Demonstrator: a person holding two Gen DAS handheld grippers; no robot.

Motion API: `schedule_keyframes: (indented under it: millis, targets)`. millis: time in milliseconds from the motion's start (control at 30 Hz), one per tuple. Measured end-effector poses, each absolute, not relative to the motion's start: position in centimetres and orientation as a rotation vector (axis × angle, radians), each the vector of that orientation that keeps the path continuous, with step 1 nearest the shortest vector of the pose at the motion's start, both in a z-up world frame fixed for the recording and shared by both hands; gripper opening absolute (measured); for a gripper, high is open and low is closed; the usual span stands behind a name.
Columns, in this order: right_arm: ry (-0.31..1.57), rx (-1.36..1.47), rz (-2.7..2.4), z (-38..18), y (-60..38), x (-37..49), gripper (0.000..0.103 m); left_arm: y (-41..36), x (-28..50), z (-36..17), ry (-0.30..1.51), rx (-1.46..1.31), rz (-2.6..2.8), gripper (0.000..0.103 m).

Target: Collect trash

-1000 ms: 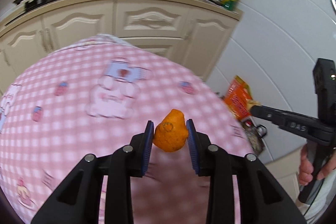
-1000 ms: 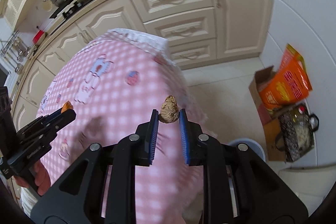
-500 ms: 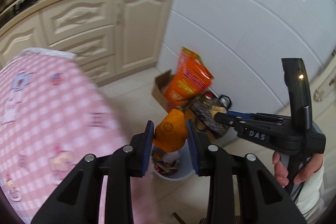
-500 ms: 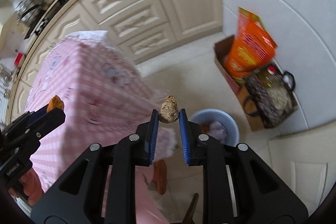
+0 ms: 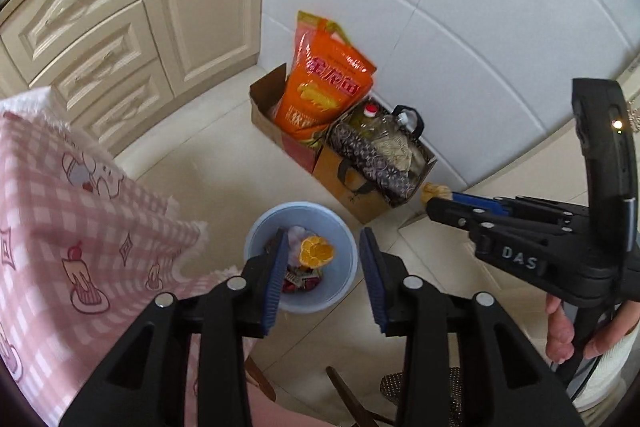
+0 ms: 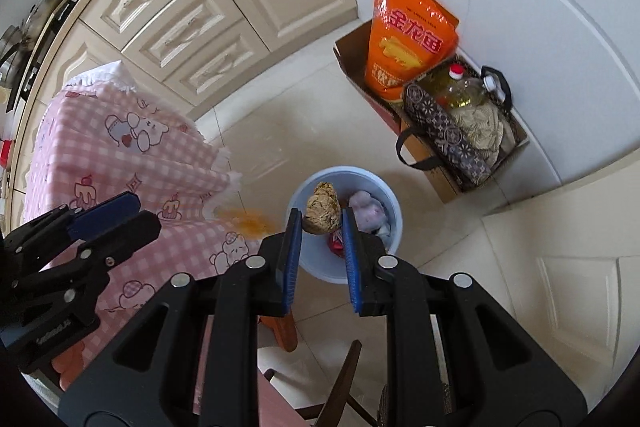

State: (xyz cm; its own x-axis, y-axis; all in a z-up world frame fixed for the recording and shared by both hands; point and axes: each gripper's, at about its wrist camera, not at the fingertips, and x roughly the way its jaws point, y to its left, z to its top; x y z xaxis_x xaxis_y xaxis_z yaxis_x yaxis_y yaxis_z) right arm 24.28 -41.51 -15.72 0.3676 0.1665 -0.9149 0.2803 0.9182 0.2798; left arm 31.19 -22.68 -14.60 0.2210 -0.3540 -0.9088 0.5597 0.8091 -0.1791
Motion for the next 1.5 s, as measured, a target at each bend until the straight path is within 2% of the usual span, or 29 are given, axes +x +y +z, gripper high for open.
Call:
schedule_keyframes:
  millis: [133, 200, 233, 400, 667, 800, 900, 1500]
  targets:
    - [1.224, 0.423, -0.033, -16.1, -40.5, 25.0, 0.022, -21.4, 31.1, -14.9, 1.211, 0.191, -0.614, 0.044]
    - [1.230, 0.421, -0.018, -16.2, -39.9, 25.4, 0.050, -20.8, 30.9, -14.9, 1.211, 0.185, -0.602, 0.047]
    - [1.233, 0.421, -0.017, -16.2, -39.6, 25.5, 0.071, -20.5, 30.7, -14.8, 1.210, 0.188, -0.594, 0.048]
    - [1.208, 0.386, -0.005, -15.4, -38.7, 25.5, 0.071, -19.9, 30.2, -14.7, 1.201, 0.192, -0.575, 0.054]
    - [1.165, 0.363, 0.000, -14.1, -37.9, 23.5, 0.071, -18.7, 28.1, -14.0, 1.160, 0.195, -0.549, 0.055]
    - [1.123, 0.364, -0.007, -13.4, -37.4, 21.5, 0.071, -17.7, 26.4, -13.0, 1.105, 0.173, -0.526, 0.060]
    - [1.075, 0.340, -0.037, -12.6, -36.8, 19.7, 0.072, -16.8, 24.8, -12.2, 1.042, 0.160, -0.513, 0.063]
    - [0.695, 0.328, 0.054, -7.6, -33.2, 7.9, 0.072, -10.0, 11.6, -5.9, 0.627, 0.050, -0.289, 0.065]
